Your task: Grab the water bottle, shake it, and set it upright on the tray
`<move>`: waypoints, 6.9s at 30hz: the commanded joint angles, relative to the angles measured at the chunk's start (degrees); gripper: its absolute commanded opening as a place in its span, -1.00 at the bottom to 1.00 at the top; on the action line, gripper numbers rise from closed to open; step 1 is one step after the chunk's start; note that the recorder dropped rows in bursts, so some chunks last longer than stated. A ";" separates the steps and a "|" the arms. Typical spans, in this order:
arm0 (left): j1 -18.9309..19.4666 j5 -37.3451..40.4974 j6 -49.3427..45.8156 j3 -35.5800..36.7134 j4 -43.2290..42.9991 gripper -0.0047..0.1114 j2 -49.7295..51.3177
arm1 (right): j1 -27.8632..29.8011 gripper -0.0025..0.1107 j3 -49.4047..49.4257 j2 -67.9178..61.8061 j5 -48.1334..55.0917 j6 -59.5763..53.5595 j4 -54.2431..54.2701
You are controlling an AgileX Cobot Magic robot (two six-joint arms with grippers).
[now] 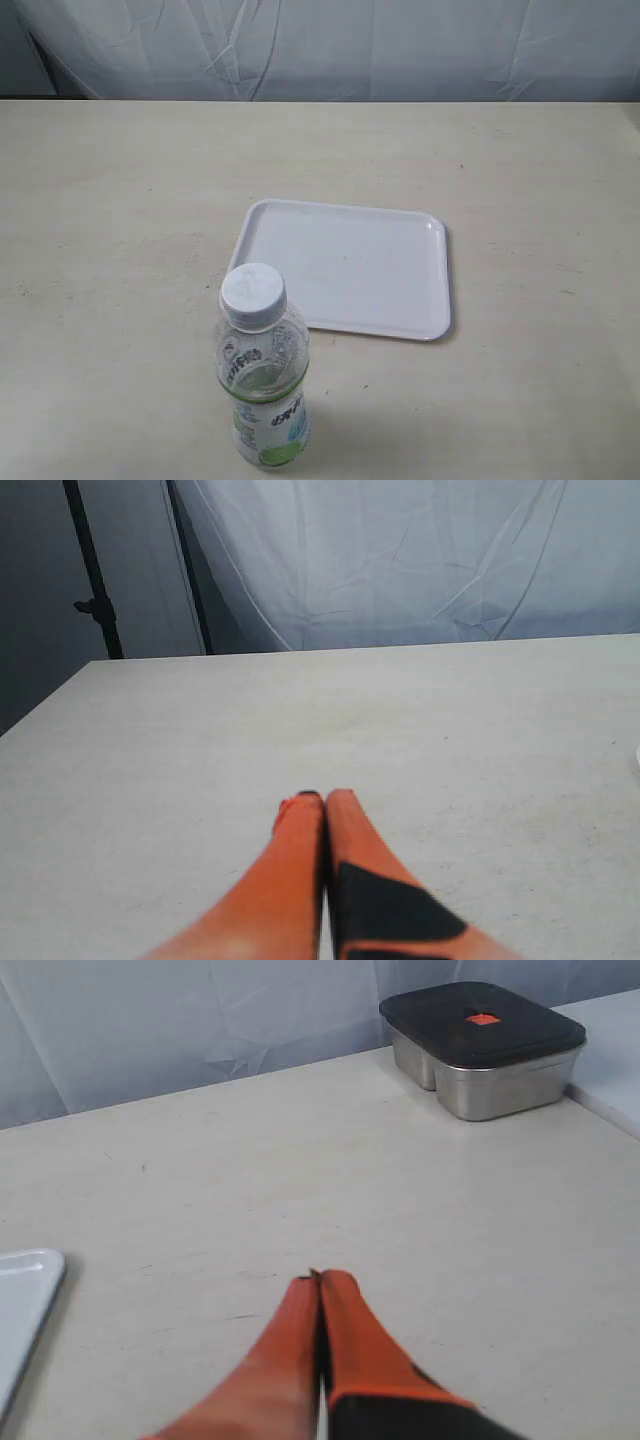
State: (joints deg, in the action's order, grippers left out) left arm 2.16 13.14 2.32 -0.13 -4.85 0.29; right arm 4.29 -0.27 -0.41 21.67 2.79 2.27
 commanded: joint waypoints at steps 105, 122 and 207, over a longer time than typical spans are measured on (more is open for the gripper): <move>0.01 -0.27 0.22 0.13 -0.21 -0.92 -0.29 | -50.33 0.31 -36.08 -89.03 25.47 -123.60 97.68; 0.01 -0.27 0.22 0.13 -0.21 -0.92 -0.29 | -53.00 -0.95 -36.08 -89.88 19.96 -123.49 97.68; 0.01 -0.27 0.22 0.13 -0.21 -0.92 -0.29 | -53.00 -0.97 -45.72 -74.10 -21.67 -100.02 97.68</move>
State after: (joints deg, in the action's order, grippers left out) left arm 2.16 13.14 2.32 -0.13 -4.85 0.29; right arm -48.09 -45.54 -74.88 -19.57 -99.57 99.93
